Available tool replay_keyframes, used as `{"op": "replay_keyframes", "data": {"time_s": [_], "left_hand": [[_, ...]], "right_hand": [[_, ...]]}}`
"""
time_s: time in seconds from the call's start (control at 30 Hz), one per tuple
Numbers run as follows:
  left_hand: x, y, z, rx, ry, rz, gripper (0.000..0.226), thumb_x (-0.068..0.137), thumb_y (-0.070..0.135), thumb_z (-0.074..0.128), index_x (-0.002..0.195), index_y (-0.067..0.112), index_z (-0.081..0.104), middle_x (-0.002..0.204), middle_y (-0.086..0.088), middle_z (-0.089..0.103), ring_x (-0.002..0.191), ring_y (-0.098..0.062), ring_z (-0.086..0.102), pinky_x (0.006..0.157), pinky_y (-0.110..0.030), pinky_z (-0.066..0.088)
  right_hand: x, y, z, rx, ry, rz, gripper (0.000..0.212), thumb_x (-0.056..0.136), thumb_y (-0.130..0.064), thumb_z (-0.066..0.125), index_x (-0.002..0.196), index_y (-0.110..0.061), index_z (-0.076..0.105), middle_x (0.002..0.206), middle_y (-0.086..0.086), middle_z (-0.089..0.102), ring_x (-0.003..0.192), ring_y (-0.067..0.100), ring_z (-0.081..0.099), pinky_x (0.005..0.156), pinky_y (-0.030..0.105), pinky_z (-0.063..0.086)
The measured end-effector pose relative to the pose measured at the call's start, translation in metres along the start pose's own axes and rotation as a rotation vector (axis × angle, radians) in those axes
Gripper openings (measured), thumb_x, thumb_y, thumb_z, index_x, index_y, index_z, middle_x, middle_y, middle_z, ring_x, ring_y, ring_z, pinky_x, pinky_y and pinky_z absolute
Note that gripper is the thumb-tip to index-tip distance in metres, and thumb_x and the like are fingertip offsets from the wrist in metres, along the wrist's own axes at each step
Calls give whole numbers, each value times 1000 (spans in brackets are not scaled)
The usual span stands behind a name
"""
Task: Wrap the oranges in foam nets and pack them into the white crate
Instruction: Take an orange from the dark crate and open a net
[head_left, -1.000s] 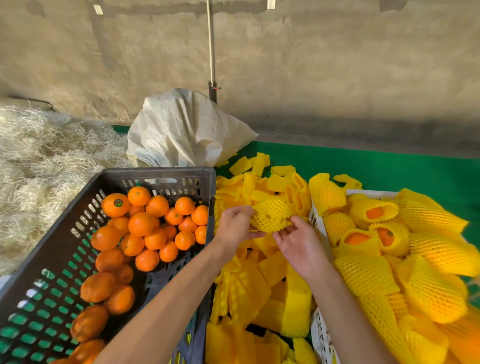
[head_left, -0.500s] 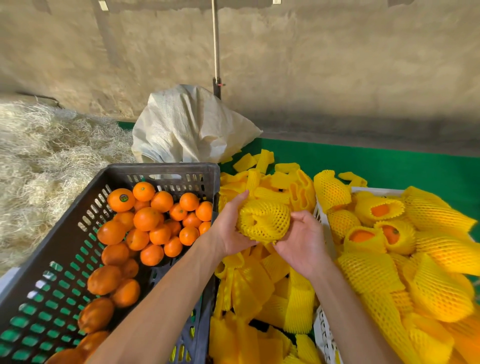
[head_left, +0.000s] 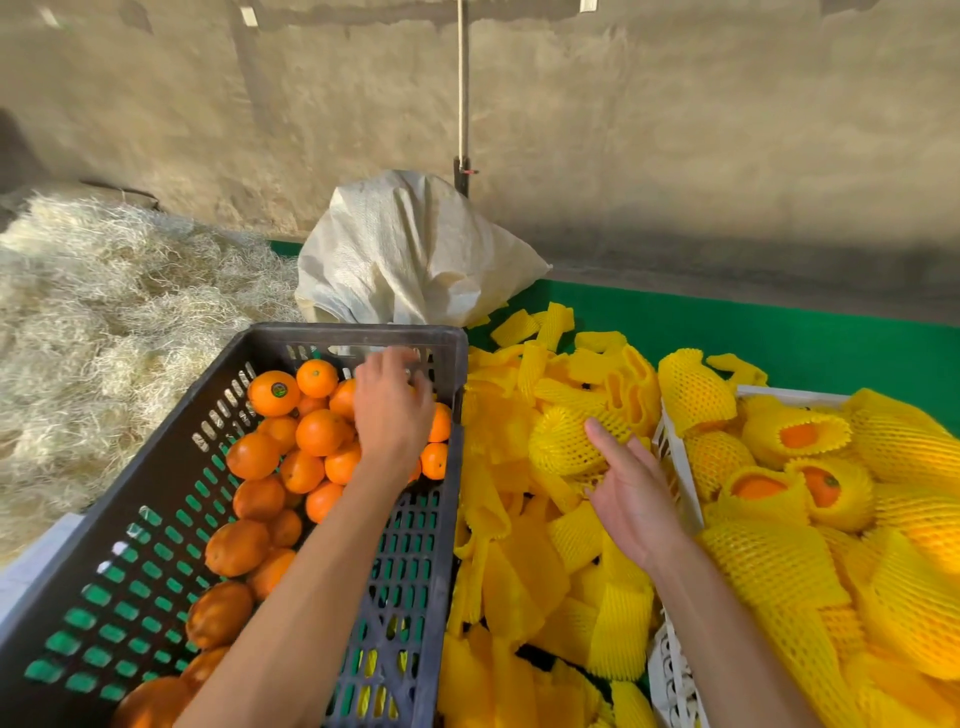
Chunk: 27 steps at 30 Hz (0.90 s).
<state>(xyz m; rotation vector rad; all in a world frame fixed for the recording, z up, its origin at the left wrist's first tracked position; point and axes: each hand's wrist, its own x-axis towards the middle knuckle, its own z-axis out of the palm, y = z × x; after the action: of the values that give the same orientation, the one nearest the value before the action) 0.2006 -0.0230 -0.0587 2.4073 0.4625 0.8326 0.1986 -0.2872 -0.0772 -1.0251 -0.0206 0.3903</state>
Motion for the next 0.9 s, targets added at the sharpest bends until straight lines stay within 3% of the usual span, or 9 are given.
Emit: {"op": "replay_keyframes", "data": {"time_s": [0.07, 0.13, 0.23, 0.37, 0.43, 0.57, 0.7, 0.8, 0.9], "left_hand": [[2, -35, 6, 271, -111, -295, 47, 93, 11, 62, 137, 8, 46, 147, -22, 42, 135, -43, 36, 107, -51, 37], [-3, -63, 7, 423, -253, -464, 60, 92, 11, 63, 145, 13, 36, 157, -20, 27, 142, -47, 25, 113, -56, 33], [-7, -93, 8, 477, -280, -425, 60, 92, 6, 65, 146, 16, 39, 160, -15, 21, 140, -48, 25, 111, -56, 38], [0, -107, 6, 455, -241, -403, 51, 97, 3, 53, 142, 26, 54, 154, -14, 31, 125, -48, 35, 103, -55, 39], [2, -108, 3, 454, -233, -377, 50, 98, 1, 49, 139, 28, 61, 145, -14, 37, 118, -46, 36, 97, -53, 43], [10, -72, -5, 283, -187, -303, 53, 95, 0, 56, 139, 29, 62, 143, -17, 40, 118, -47, 37, 93, -48, 41], [14, -9, -19, 58, -60, -56, 47, 95, 21, 70, 140, 29, 62, 142, -18, 44, 125, -42, 40, 105, -44, 33], [1, 30, -23, -183, -28, 105, 45, 96, 36, 71, 139, 38, 58, 138, -8, 46, 123, -29, 46, 99, -37, 42], [-21, 62, -18, -520, -180, 131, 47, 96, 46, 71, 140, 47, 54, 138, 7, 48, 120, -12, 54, 90, -21, 53]], "right_hand": [[1, 2, -1, 4, -19, -4, 55, 96, -28, 66, 148, -30, 45, 142, -1, 61, 130, 21, 58, 116, 52, 37], [1, 3, -1, 17, -30, -2, 56, 96, -27, 66, 149, -29, 45, 143, 0, 60, 132, 22, 57, 116, 52, 37], [1, 2, -2, 16, -9, 11, 54, 96, -29, 66, 146, -31, 47, 142, -1, 61, 130, 20, 58, 111, 49, 41], [0, 2, -2, 18, 50, 17, 41, 89, -32, 72, 123, -43, 53, 128, -11, 69, 115, 9, 67, 89, 38, 50], [-1, 1, -1, 12, 62, 24, 38, 88, -33, 72, 120, -43, 55, 131, -10, 68, 119, 11, 64, 95, 40, 48], [-2, -2, -2, -10, 91, 26, 44, 87, -36, 72, 125, -43, 52, 143, -7, 58, 131, 17, 53, 117, 51, 30], [-3, -3, -1, -26, 142, 22, 81, 88, -42, 69, 156, -36, 27, 155, -9, 40, 143, 20, 38, 120, 53, 20], [0, -4, -3, 57, 158, 17, 67, 100, -44, 51, 159, -26, 24, 161, 2, 34, 145, 28, 36, 122, 54, 21], [0, -8, -5, 186, 162, -8, 56, 105, -34, 31, 158, -20, 24, 159, 9, 36, 135, 30, 46, 114, 53, 25]]}}
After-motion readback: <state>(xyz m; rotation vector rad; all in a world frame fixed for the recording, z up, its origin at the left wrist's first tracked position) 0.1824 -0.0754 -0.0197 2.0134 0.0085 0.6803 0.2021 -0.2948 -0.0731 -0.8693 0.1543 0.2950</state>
